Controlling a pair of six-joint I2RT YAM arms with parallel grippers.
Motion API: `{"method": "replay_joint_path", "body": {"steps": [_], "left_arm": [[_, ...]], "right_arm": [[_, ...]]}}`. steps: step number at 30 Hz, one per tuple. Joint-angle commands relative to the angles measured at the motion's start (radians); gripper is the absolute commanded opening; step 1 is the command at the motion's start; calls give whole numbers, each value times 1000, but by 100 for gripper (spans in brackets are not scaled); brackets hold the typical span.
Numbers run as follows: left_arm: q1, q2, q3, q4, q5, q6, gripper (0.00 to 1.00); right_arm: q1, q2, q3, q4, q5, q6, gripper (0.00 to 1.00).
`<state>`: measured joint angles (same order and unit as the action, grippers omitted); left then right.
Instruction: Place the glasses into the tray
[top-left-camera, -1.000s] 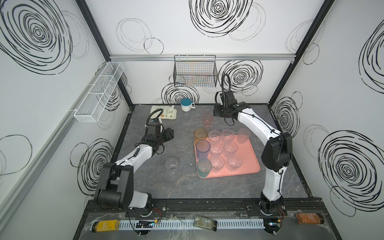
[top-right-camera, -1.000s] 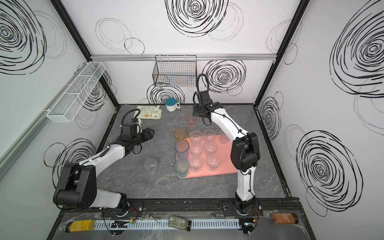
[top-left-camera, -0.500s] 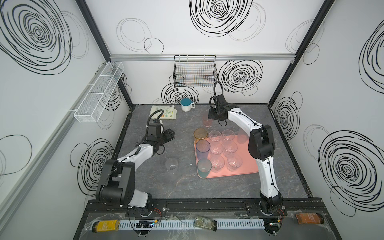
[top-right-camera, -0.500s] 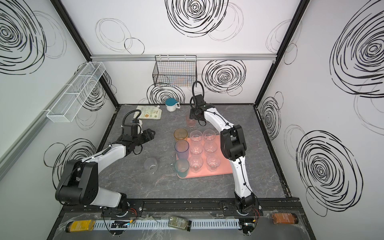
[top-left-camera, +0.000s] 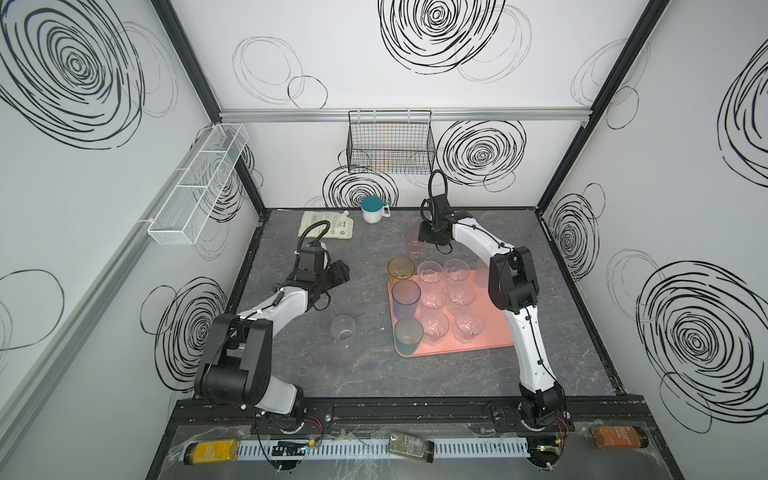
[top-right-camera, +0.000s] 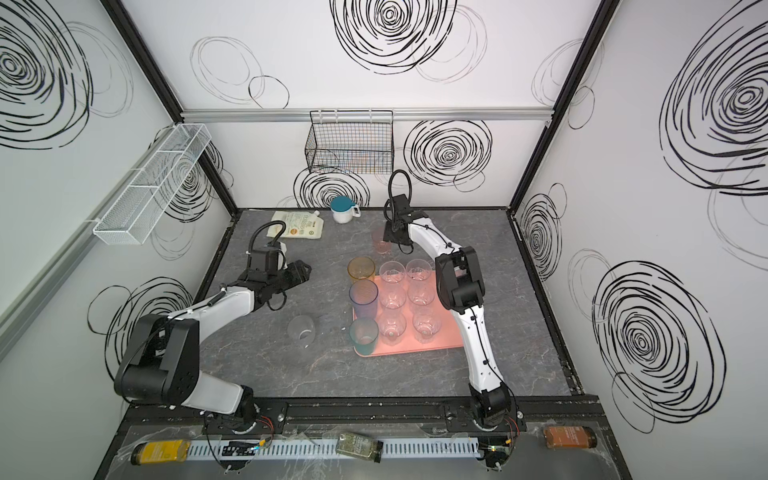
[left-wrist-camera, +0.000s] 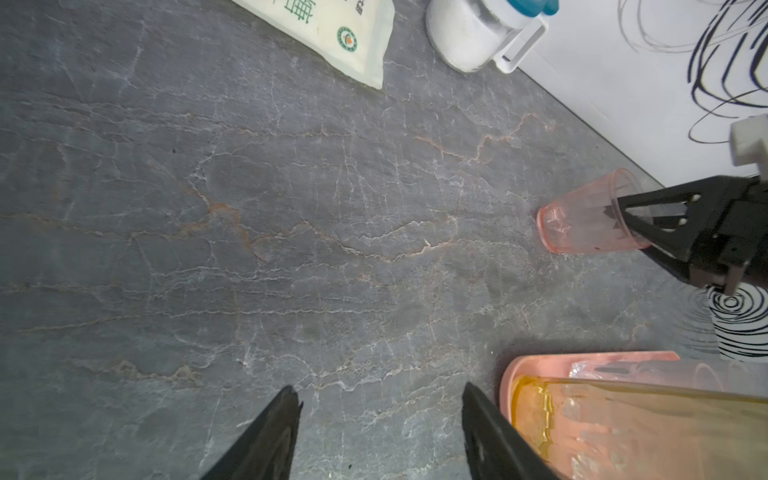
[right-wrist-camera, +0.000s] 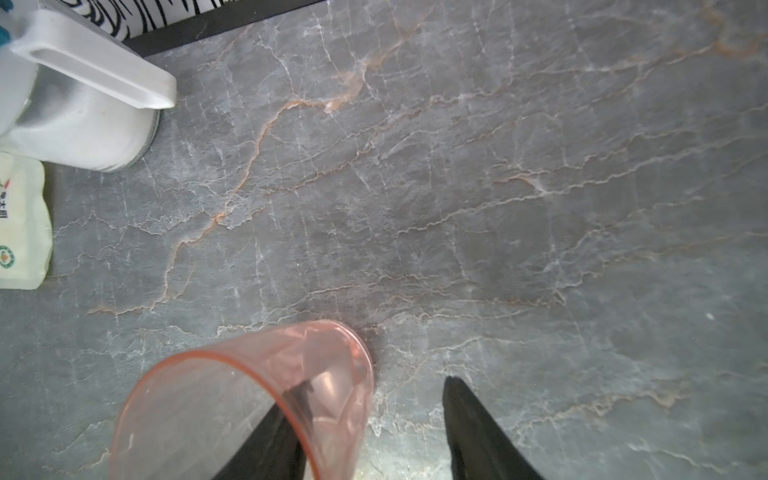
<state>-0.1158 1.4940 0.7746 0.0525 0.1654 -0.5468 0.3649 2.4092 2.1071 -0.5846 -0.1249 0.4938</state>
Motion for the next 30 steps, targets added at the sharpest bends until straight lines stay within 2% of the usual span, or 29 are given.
{"method": "replay_joint_path", "body": {"steps": [1,6,8,11,14,18,22,24,28,30], "left_arm": [[-16,-75,34,-50,-91,21,66],[-41,-254,27,-235,-219,58,68],[-24,-341,-9,-295,-201,49,69],[-10,-468,-50,-410,-211,28,73],[27,-567,-120,-404,-187,-8,79],[87,-532,-152,-327,-92,-39,80],[92,-495,-135,-284,-107,-57,81],[115,-487,-125,-299,-205,-89,82],[201,-420,-32,-424,-550,-196,83],[227,-372,31,-486,-623,-226,83]], "right_arm": [[-2,-101,4,-37,35,-8,58],[13,-232,-80,-5,7,-4,61],[28,-269,-89,-23,9,-13,62],[69,-344,-113,-67,71,-26,62],[149,-479,-216,-21,110,-36,62],[293,-660,-409,79,109,-69,62],[469,-703,-494,46,81,-81,63],[525,-679,-530,33,12,-75,63],[569,-620,-560,25,-50,-43,63],[597,-580,-533,13,-50,-58,64]]}}
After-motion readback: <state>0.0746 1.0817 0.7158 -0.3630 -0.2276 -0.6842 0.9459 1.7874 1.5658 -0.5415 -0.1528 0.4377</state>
